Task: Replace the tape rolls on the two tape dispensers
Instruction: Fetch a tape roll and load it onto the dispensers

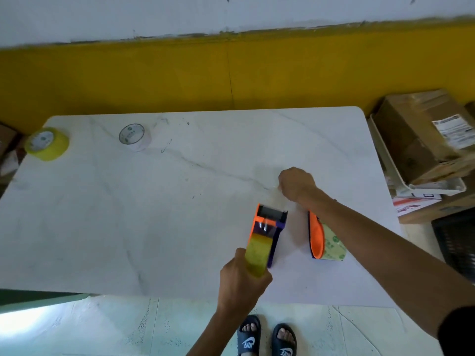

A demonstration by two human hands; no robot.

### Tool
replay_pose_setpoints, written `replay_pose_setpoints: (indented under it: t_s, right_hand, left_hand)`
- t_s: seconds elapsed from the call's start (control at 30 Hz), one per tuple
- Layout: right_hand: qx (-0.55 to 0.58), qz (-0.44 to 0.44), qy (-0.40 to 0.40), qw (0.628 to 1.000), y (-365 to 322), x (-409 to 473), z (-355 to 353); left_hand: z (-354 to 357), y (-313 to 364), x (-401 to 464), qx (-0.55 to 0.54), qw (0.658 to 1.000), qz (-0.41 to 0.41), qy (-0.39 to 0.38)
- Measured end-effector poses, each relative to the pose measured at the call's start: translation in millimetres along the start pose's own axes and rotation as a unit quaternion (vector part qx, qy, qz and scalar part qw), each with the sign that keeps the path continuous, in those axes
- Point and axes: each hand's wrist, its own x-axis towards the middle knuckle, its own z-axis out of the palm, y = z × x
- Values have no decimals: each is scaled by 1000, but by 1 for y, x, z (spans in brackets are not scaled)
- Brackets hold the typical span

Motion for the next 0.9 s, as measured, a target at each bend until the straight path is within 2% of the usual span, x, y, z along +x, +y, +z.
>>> replay_pose_setpoints:
  t_s: [0.1,0.17,0.2,0.23,0.3,0.37,0.53,0.67,0.8,0.83,0.9]
  right_hand:
    - [95,-67,-83,990,-8,-2,-8]
    - [187,-103,-143,966,-8,-8,-23]
    - [278,-105,-158,942,-8,-12,-29]
    - [388,-104,-165,901,-8,-19,-33]
    - [585,-102,-162,788,-5,-29,-33]
    - [702,-91,-171,686,-5,-38,-23]
    - [819,-63,-174,543,-37,-72,-12]
    - [868,-8,-148,474,-53,-96,5]
    - [934,33,-107,341,-69,-115,34]
    - [939,41,-105,324,-74,-120,41]
    - [942,60,-88,318,-83,-131,49]
  left_hand:
    - [-12,6,-1,-27,998,30,53]
    - [-26,13,-2,-49,995,50,76]
    - [-34,17,-3,-57,993,58,84]
    - [-41,20,-3,-64,991,66,93]
    - [-54,27,-2,-76,988,82,108]
    - [-63,36,-1,-85,986,86,111]
    - [-74,55,3,-104,986,70,112]
    - [-76,65,5,-109,984,62,127]
    - [-78,75,13,-104,987,27,118]
    - [-79,76,16,-93,990,16,102]
    - [-77,78,23,-64,996,-11,69]
